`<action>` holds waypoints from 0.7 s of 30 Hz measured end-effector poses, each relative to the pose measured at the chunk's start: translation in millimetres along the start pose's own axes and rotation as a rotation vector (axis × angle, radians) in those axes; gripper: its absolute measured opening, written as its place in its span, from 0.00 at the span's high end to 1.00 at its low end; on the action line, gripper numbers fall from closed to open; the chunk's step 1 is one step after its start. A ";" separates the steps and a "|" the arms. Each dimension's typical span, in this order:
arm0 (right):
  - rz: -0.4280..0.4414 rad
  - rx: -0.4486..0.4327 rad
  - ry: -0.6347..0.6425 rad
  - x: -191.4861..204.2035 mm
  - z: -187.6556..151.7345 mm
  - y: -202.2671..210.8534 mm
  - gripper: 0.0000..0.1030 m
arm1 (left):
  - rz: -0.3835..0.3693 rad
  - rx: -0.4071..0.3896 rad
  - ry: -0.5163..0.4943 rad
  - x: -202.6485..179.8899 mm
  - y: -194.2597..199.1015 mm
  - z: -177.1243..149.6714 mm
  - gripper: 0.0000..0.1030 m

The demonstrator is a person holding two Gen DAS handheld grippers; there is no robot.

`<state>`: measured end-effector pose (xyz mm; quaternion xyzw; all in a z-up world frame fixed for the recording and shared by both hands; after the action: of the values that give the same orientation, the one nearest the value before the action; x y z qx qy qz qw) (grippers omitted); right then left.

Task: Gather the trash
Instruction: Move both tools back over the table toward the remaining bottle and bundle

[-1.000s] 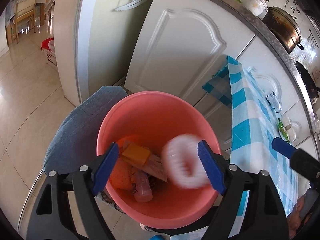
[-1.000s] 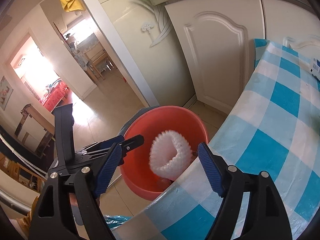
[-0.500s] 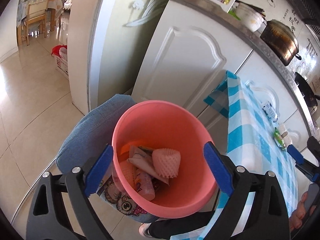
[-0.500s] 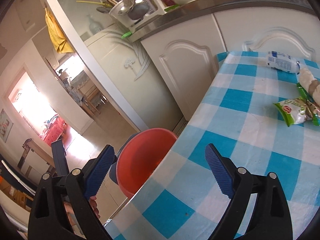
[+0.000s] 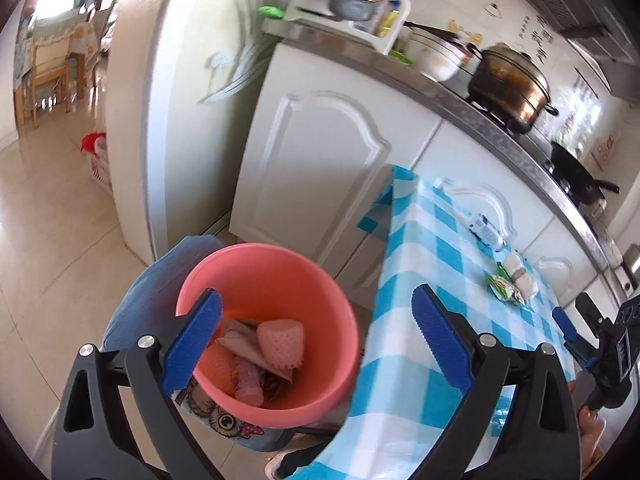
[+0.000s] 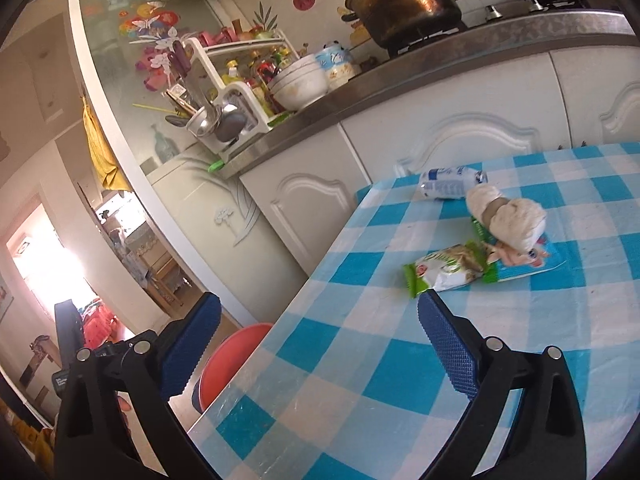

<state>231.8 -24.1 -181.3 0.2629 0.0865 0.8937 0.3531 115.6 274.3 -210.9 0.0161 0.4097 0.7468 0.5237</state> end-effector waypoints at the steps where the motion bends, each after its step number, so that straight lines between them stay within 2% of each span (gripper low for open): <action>1: 0.004 -0.010 -0.015 -5.7 2.2 4.4 0.05 | 0.010 -0.001 -0.024 -10.0 1.4 2.2 0.06; 5: -0.006 -0.018 -0.052 -34.2 5.7 18.8 0.05 | -0.022 -0.012 -0.073 -52.5 3.6 11.0 0.06; 11: 0.014 -0.050 -0.194 -91.1 7.6 42.3 0.04 | -0.137 0.083 -0.118 -137.3 -20.1 11.6 0.04; 15: 0.010 -0.054 -0.262 -122.7 5.6 55.1 0.04 | -0.196 0.154 -0.106 -199.5 -57.4 10.4 0.04; 19: 0.048 -0.026 -0.351 -145.2 -2.3 62.1 0.04 | -0.243 0.266 -0.024 -254.7 -113.4 7.4 0.04; 21: 0.052 -0.001 -0.385 -152.7 -6.4 63.1 0.04 | -0.243 0.323 0.007 -278.7 -144.5 3.7 0.04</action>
<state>284.9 -173.6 -227.7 0.4309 0.0101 0.8358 0.3401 354.1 71.6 -186.4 0.0474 0.5249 0.6028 0.5991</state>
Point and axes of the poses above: each gripper's, at about its wrist camera, not at the fingertips, and y roughly against the way its jaws point, x to its left, z to its top, the point moved 10 cm from there along -y, roughly the way its jaws point, and after that the axes turned 7 degrees about y, right-handed, at the moved point
